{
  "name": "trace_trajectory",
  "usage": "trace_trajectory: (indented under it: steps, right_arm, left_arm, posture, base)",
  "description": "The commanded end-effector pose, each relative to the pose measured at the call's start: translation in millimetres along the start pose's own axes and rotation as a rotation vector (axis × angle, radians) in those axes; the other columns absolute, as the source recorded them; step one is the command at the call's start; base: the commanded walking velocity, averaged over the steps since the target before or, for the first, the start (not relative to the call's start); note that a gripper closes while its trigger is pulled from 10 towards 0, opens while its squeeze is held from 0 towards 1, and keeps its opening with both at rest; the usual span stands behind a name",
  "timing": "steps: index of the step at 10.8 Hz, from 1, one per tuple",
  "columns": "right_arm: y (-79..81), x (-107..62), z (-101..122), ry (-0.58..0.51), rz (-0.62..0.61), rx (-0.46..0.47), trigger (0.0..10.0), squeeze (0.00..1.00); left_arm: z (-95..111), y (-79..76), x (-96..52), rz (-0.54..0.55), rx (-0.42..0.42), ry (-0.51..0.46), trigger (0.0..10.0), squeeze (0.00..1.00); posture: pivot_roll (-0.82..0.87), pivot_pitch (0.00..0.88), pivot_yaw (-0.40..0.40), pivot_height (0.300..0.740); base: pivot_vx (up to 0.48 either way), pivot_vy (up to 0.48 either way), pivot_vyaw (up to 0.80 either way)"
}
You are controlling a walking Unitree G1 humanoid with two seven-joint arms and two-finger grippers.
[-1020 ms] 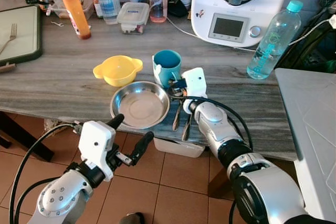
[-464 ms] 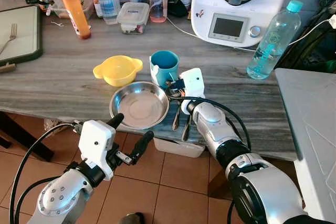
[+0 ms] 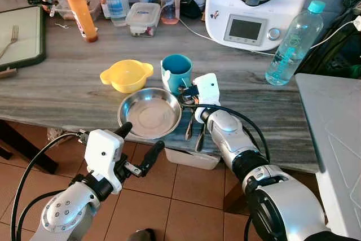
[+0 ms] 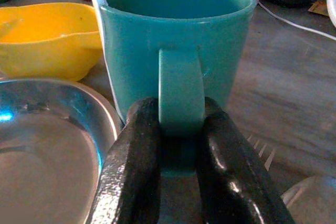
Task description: Setting the table
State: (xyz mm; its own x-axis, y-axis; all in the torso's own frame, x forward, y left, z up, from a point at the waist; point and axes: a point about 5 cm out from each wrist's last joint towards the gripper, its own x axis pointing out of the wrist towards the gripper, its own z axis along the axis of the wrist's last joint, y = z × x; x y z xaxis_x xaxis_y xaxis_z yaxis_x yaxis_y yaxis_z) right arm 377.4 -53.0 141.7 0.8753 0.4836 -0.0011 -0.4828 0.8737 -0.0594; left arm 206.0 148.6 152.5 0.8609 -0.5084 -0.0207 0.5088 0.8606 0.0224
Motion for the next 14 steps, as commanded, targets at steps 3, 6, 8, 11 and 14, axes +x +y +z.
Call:
trace_trajectory:
  steps: [3,6,8,11,14]
  right_arm:
    - [0.1,4.7,10.0,-0.024,0.005,-0.002,10.0,1.00]
    - [0.3,4.2,9.7,-0.022,0.018,-0.031,10.0,1.00]
    - [1.1,3.4,2.9,0.029,0.025,-0.041,10.0,1.00]
    - [0.0,3.0,3.4,0.017,0.018,-0.025,0.0,0.00]
    - [-2.7,2.9,4.5,0.017,-0.005,-0.047,10.0,0.00]
  left_arm:
    - [-3.7,0.4,0.8,0.000,0.006,0.011,10.0,0.00]
    - [-3.3,0.7,1.1,0.003,0.004,0.008,10.0,0.00]
    - [-0.2,-0.6,3.2,0.000,0.006,0.001,10.0,0.00]
    - [1.0,-1.2,3.3,0.000,0.009,-0.001,10.0,0.00]
    - [1.1,-0.9,3.5,0.001,0.009,0.000,10.0,0.00]
  posture:
    - [0.24,0.134,-0.010,0.740]
    - [0.23,0.133,-0.009,0.740]
    - [0.23,0.134,-0.008,0.740]
    - [0.23,0.132,-0.003,0.740]
    - [0.23,0.131,-0.002,0.740]
  base:
    - [0.000,0.000,0.00]
    - [0.000,0.000,0.00]
    - [0.000,0.000,0.00]
    - [0.000,0.000,0.00]
    - [0.000,0.000,0.00]
